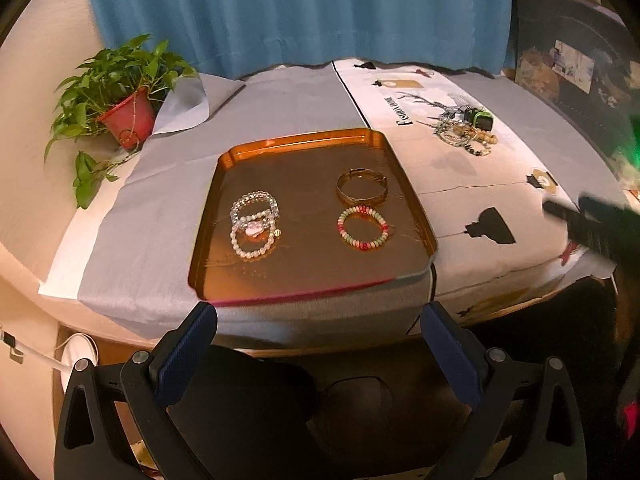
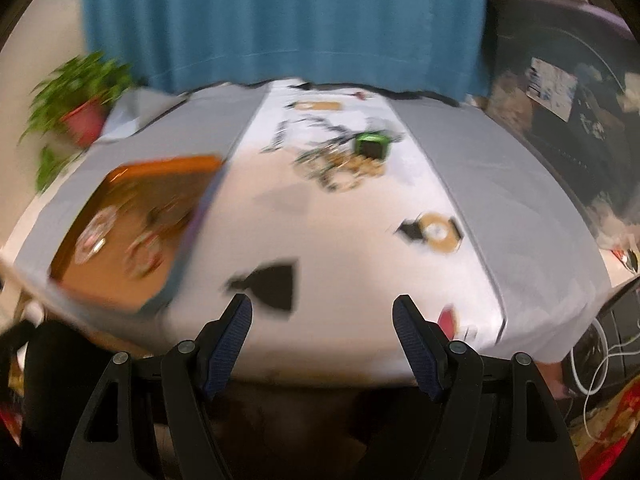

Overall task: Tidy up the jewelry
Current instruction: 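Reach the right tool to the pile and grasp the dark bead bracelet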

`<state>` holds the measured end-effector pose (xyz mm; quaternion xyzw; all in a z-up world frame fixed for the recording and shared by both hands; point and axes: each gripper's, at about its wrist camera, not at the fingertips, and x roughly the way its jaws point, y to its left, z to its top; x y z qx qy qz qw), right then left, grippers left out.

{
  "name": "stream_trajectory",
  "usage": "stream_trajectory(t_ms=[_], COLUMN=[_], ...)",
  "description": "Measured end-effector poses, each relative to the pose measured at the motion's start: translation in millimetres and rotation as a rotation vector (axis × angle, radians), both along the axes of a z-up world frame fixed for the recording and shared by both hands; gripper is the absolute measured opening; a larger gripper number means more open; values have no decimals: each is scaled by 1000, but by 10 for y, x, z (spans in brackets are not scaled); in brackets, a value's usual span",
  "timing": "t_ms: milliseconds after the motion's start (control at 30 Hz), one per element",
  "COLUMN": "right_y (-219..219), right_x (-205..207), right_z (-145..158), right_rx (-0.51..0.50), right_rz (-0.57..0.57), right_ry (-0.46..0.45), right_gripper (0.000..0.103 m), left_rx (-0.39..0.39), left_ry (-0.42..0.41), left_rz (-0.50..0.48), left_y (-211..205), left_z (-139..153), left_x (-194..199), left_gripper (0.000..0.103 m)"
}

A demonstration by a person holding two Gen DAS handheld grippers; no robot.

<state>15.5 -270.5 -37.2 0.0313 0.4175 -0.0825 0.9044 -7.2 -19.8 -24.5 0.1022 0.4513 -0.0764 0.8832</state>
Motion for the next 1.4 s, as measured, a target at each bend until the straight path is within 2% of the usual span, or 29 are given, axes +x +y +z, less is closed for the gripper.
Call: stream_trajectory(t_ms=[200,300,433,567,733,833,967,1167,1267,1300,1367,1400], right_y=[-601,-696,-739,-732,-1014,-1108,-1167,-1211,-1218,-1221,-1219,-1218], right_x=[983,1329,1706,1594,1118,945,881,861,855,857,860,857], right_z=[-259,-384,-630,-674,-692,-688,-690,-696,-703,-707,-711,-713], right_rx=[89,116,81,-21,12,13,7,6,4,4,2,1], right_rz=[-151,-167,-170,-145,-216,-212,-192,-157,-145,-140,-135,-132], right_ry=[24,46,93,79,67,61,50,33,22,19,16,16], right_gripper=[75,75,75,79,83,84,84,85,86,86,87,87], left_rx=[24,38,48,41,30,26,17,-23,5,18,34,45], left_ry=[19,17,21,8,-10,-4,7,88,107,119,147,170], left_rz=[-11,-17,-24,-49,-110,-164,-217,-242,-244,-243,-243,-244], left_y=[-145,-227,-352,-539,-918,-1202,-1546,-1872,-1997,-2031,-2063,-2075], left_z=[-45,-49,-67,-35,-16,-68,-173,-434,-581,-641,-737,-801], left_x=[308,443,650,870,1212,1443,1761,2234,2418,2476,2548,2588], left_gripper=[101,101,101,101,101,101,101,101,101,100,91,81])
